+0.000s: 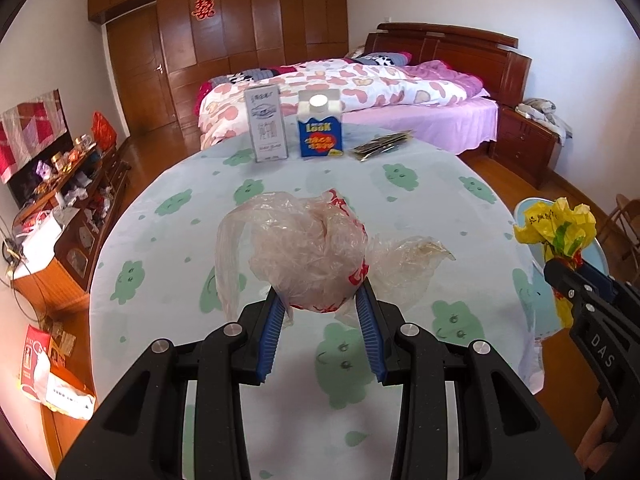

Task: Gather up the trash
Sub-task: 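Carry both held plastic bags over the blue bin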

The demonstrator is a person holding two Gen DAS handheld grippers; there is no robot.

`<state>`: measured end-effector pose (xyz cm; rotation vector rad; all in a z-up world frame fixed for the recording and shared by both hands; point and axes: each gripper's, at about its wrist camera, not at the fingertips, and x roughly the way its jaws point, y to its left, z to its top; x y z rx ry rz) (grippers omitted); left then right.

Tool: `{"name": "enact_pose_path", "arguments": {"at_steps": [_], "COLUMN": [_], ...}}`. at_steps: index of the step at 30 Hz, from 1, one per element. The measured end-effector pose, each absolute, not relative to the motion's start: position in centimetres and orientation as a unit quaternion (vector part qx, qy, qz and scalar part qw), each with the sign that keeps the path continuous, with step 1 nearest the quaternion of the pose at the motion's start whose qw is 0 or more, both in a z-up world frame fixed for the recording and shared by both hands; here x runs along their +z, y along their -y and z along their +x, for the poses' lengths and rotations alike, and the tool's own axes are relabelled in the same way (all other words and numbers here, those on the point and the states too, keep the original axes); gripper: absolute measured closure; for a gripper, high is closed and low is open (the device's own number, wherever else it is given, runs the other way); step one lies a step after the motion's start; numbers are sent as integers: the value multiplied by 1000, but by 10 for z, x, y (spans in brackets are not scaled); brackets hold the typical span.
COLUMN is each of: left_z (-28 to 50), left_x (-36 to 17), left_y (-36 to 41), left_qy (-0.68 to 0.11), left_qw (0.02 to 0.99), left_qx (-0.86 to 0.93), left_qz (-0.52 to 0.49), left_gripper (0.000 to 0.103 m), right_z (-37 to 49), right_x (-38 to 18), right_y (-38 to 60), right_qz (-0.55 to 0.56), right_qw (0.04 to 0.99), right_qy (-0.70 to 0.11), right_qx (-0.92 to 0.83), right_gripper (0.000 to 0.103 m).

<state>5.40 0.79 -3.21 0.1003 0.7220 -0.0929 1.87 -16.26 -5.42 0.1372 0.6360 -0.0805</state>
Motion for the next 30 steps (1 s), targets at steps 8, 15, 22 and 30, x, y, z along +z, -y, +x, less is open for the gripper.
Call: {"name": "enact_pose_path", "arguments": {"at_steps": [8,15,22,30], "left_z": [56,56,57,62], "left_x": [-25,-16,-10,-5], "left_y": [9,24,40,64], "left_qy": [-343,-331,-323,-318], "left_qw": [936,939,940,940], "left_qx": [-58,-70,-83,-103], "left_qz": [57,59,65,73], "left_gripper": [67,67,66,66], "right_z": [13,13,11,8], "right_x": [-46,-42,-42,-41], "right_y": [182,200,216,231], "right_qz": [74,83,91,98], "right_qw": [950,949,948,946], "right_qy": [-296,-294,-292,-289], "right_qx": [-61,-77,-90,-106], "right_gripper": [75,75,75,75]}}
